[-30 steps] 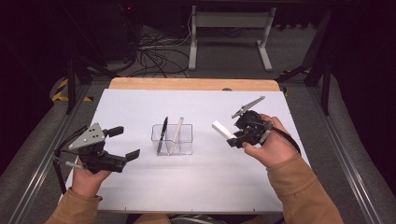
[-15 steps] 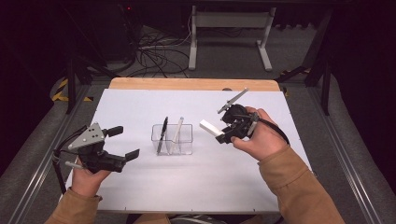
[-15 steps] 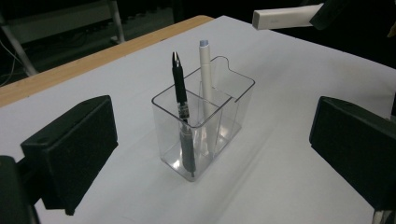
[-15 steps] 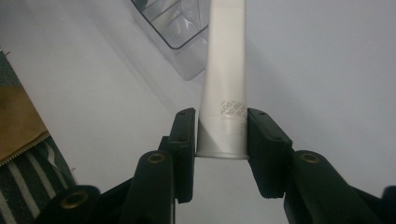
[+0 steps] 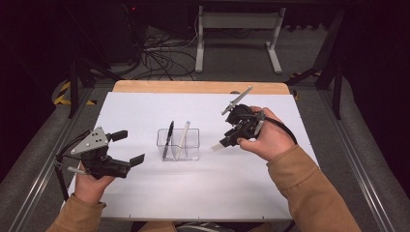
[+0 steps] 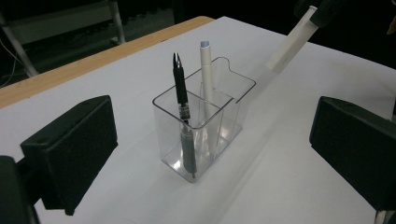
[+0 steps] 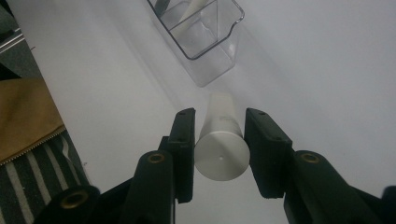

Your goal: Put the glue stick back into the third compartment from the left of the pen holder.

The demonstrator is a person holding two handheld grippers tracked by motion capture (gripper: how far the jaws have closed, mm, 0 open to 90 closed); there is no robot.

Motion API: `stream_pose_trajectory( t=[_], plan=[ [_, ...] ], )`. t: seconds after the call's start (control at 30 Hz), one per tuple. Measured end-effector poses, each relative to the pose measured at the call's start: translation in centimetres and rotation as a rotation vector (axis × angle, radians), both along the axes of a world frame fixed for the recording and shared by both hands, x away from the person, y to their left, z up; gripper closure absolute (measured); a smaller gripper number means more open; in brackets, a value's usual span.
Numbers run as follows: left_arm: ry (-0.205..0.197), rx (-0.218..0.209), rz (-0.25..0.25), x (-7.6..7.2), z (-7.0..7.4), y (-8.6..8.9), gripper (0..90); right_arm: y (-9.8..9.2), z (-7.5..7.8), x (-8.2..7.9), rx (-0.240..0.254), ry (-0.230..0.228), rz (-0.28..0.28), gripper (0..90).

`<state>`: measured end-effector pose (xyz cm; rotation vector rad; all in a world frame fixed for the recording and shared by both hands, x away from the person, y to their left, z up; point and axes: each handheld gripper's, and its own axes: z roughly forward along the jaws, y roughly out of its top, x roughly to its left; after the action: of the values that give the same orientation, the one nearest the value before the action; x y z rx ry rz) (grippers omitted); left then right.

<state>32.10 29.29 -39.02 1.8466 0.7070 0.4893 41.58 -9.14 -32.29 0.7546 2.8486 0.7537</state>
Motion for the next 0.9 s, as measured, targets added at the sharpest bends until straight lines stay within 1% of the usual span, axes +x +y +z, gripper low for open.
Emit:
stream_pose_trajectory(
  t=[0.1,0.37,0.77,0.83,0.9],
  plan=[
    [0.001,-0.002,0.002,0.0,0.0,0.0,1.7,0.1,-0.1,0.2,0.010,0.013,-0.008,65.1],
    [0.000,0.001,0.000,0.0,0.0,0.0,1.7,0.9,0.3,0.7,0.019,0.000,0.005,65.1],
    [-0.003,-0.004,0.000,0.0,0.1,0.1,1.6,3.7,1.4,1.2,0.044,-0.012,0.054,65.1],
    [-0.002,-0.003,0.000,0.0,0.1,0.1,1.6,4.2,1.5,1.3,0.052,-0.013,0.058,65.1],
    [-0.003,-0.005,-0.001,-0.1,0.1,0.1,1.6,4.7,1.4,1.5,0.049,-0.012,0.064,65.1]
  ],
)
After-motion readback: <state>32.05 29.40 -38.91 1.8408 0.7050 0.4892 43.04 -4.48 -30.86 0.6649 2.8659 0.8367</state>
